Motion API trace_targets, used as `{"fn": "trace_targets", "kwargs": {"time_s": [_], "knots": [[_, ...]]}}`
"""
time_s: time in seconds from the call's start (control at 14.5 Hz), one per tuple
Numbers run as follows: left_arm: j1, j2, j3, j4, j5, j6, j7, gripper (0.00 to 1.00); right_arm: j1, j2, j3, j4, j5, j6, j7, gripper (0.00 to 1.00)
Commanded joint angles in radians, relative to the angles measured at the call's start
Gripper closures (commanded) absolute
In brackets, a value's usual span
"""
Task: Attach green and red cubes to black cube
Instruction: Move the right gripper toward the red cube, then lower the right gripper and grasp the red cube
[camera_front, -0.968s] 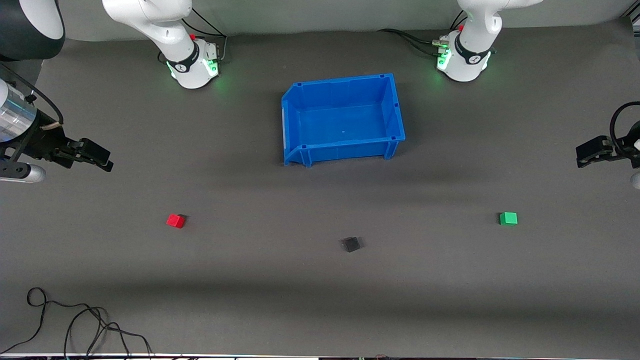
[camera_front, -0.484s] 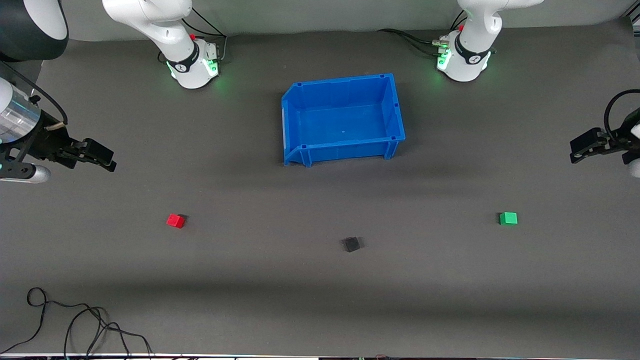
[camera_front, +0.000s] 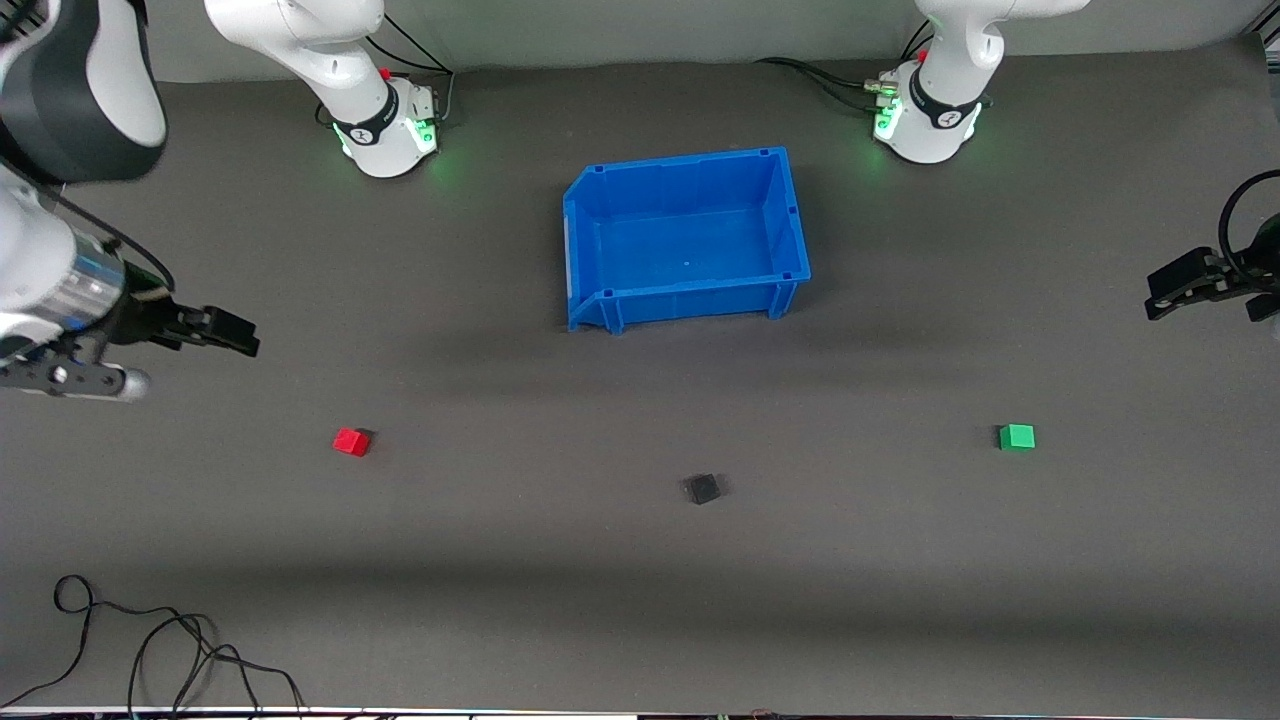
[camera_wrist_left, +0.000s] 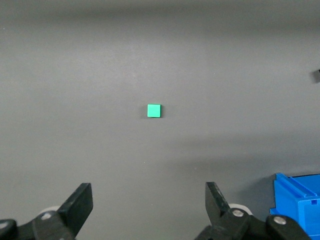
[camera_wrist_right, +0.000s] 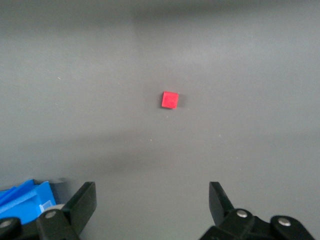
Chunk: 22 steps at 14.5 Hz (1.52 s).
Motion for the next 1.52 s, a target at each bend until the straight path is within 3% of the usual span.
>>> {"fn": "trace_targets", "kwargs": {"time_s": [0.0, 0.62, 0.69, 0.76, 1.45], "knots": [[-0.004, -0.027, -0.003, -0.031, -0.009, 0.014, 0.012, 0.00, 0.004, 0.068, -0.003, 0.010, -0.006, 0.011, 0.003, 0.00], [0.010, -0.024, -0.015, -0.031, -0.009, 0.013, 0.013, 0.00, -0.030, 0.253, -0.010, -0.091, -0.010, 0.265, 0.007, 0.02], [0.010, -0.022, -0.015, -0.031, -0.009, 0.013, 0.013, 0.00, -0.035, 0.266, -0.017, -0.093, -0.009, 0.282, 0.009, 0.16], [0.009, -0.019, -0.015, -0.030, -0.009, 0.011, 0.013, 0.00, -0.038, 0.286, -0.023, -0.096, -0.007, 0.291, 0.032, 0.18], [0.009, -0.004, -0.011, -0.024, -0.006, 0.013, 0.013, 0.00, -0.021, 0.468, -0.040, -0.147, -0.012, 0.600, 0.196, 0.18]]}}
